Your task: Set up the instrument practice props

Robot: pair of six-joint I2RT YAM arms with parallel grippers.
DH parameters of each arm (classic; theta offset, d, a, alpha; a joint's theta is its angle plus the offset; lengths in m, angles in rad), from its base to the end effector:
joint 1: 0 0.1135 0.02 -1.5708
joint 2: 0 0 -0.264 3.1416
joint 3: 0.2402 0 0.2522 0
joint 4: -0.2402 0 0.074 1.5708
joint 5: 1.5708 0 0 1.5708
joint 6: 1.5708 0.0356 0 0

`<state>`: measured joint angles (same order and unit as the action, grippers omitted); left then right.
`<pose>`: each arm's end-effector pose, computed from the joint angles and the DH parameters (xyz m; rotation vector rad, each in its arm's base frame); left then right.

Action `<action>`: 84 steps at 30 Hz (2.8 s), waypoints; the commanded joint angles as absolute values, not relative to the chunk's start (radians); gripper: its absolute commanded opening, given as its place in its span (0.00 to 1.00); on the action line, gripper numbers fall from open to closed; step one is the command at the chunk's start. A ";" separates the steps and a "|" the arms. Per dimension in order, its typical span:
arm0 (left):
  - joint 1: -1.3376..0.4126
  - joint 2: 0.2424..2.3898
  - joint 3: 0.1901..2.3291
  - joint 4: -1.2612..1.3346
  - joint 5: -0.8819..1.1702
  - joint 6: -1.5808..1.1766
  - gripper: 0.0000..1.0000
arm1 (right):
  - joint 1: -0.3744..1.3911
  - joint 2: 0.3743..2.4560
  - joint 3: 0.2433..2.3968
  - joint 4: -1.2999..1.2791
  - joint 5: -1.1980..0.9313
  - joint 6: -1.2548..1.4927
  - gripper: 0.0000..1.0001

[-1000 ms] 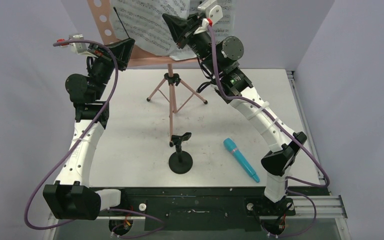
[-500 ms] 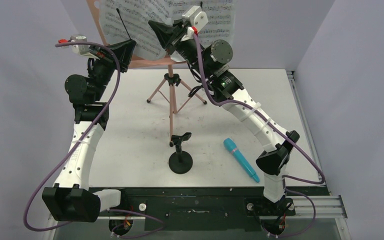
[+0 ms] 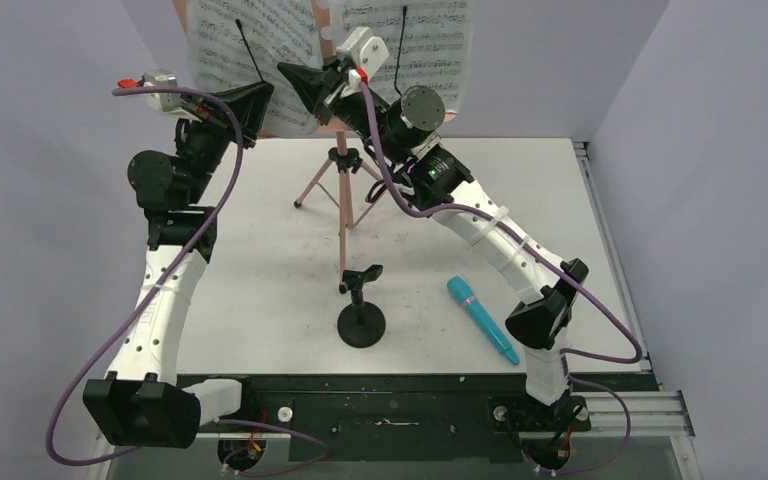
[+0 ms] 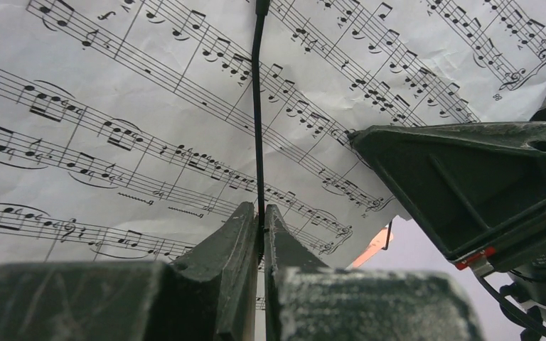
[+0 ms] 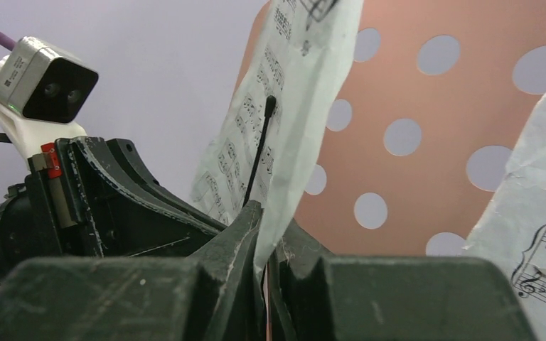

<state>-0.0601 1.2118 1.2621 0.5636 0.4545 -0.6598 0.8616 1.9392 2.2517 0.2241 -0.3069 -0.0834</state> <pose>0.2541 -0.0309 0.4940 0.1269 1.0565 -0.8704 0.2670 0.3276 0.5474 -0.7399 0.8136 0.8597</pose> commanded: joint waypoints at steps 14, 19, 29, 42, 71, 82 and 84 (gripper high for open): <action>-0.078 1.165 1.277 0.610 0.472 -0.634 0.00 | 0.875 1.875 2.237 0.252 -0.268 -0.142 0.47; -0.078 1.169 1.279 0.614 0.471 -0.632 0.00 | 0.876 1.845 2.217 0.255 -0.233 -0.160 0.47; -0.078 1.171 1.277 0.615 0.478 -0.632 0.00 | 0.875 1.868 2.236 0.270 -0.240 -0.157 0.45; -0.079 1.172 1.272 0.617 0.484 -0.625 0.00 | 0.875 1.881 2.205 0.261 -0.221 -0.152 0.40; -0.080 1.122 1.255 0.560 0.437 -0.571 0.49 | 0.876 1.828 2.131 0.260 -0.195 -0.158 0.56; -0.089 1.086 1.215 0.592 0.446 -0.533 0.82 | 0.876 1.786 2.047 0.330 -0.256 -0.161 0.80; -0.090 1.082 1.205 0.614 0.458 -0.530 0.86 | 0.876 1.775 2.027 0.339 -0.273 -0.169 0.84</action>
